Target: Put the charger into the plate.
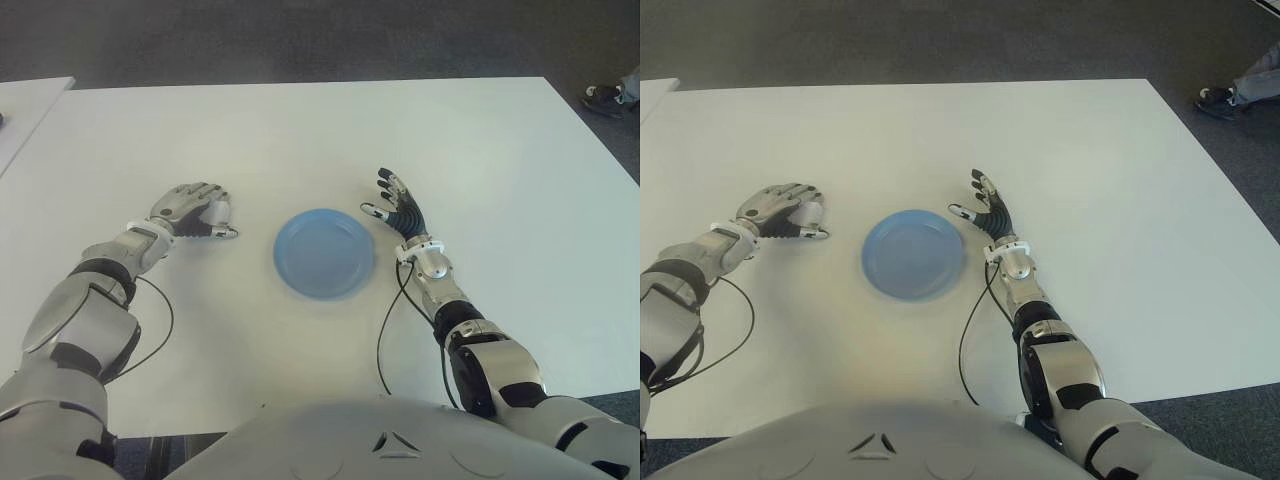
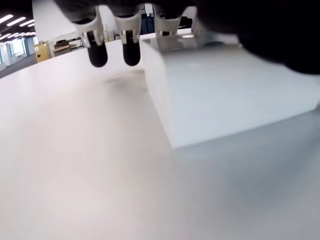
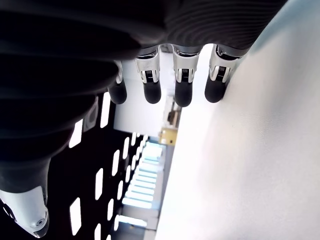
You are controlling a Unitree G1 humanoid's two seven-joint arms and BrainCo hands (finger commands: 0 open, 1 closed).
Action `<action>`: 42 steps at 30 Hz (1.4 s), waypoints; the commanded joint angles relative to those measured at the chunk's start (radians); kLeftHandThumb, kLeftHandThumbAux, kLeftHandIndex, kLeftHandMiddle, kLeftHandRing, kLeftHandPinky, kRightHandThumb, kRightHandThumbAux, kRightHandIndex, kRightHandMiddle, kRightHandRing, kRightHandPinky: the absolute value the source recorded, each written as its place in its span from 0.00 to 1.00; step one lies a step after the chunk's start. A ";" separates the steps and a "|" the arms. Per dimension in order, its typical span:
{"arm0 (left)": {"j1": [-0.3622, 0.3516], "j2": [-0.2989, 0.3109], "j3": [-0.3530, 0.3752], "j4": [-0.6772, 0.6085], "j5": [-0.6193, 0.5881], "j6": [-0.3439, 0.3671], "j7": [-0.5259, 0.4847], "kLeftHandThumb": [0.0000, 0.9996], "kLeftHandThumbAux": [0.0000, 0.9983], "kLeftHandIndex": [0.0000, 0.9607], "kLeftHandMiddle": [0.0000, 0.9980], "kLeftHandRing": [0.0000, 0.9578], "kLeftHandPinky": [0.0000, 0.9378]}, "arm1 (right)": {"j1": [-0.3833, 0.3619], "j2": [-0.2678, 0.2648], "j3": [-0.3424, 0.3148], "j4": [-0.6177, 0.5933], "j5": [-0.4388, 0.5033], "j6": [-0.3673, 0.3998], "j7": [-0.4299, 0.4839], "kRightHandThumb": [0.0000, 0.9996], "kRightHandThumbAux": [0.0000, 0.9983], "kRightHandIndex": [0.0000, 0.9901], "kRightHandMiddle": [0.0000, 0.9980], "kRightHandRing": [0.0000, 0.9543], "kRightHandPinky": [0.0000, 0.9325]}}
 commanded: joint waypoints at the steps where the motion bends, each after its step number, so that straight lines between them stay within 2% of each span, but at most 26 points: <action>1: 0.030 -0.014 0.010 0.010 -0.006 0.004 0.005 0.43 0.15 0.00 0.00 0.00 0.08 | 0.079 0.008 0.004 0.052 -0.001 0.045 0.019 0.13 0.64 0.02 0.07 0.09 0.12; 19: 0.050 -0.017 0.023 0.008 -0.005 -0.007 0.080 0.43 0.14 0.00 0.00 0.00 0.09 | 0.075 0.005 0.007 0.056 -0.006 0.049 0.020 0.13 0.64 0.01 0.08 0.09 0.12; 33: 0.077 -0.021 0.013 0.005 0.012 0.003 0.231 0.43 0.12 0.00 0.00 0.02 0.13 | 0.075 0.006 0.007 0.055 -0.008 0.045 0.016 0.13 0.64 0.02 0.09 0.11 0.14; 42: 0.088 -0.020 -0.003 0.006 0.035 0.010 0.323 0.46 0.12 0.00 0.00 0.02 0.12 | 0.076 0.008 0.009 0.052 -0.011 0.042 0.009 0.13 0.64 0.02 0.09 0.11 0.13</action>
